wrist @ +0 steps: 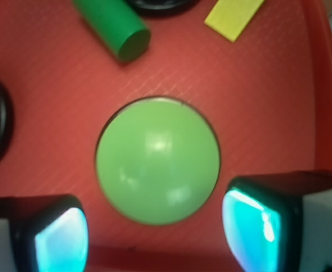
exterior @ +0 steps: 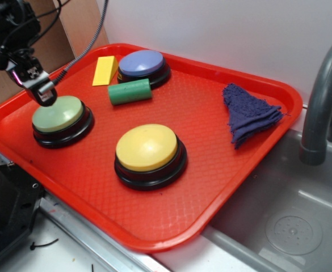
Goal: Push the green button.
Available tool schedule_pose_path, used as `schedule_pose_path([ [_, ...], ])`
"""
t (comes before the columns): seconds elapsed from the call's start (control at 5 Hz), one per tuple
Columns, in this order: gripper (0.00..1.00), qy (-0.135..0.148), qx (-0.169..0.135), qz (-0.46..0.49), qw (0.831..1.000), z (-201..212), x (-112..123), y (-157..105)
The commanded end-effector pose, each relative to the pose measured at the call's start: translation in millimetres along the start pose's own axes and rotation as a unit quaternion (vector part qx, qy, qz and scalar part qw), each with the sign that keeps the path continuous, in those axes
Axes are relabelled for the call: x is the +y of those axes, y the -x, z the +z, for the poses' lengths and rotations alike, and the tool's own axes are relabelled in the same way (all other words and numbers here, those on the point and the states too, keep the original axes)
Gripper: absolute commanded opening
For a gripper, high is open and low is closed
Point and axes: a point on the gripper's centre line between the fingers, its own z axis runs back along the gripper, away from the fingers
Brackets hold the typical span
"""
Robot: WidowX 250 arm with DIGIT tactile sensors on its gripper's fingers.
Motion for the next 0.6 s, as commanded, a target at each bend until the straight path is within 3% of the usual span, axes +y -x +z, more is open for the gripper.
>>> schedule_pose_path([
  [0.0, 1.0, -0.025, 0.03, -0.038, 0.999, -23.1, -11.3, -19.1],
  [0.4, 1.0, -0.045, 0.05, -0.02, 0.998, -25.9, -16.1, -21.4],
])
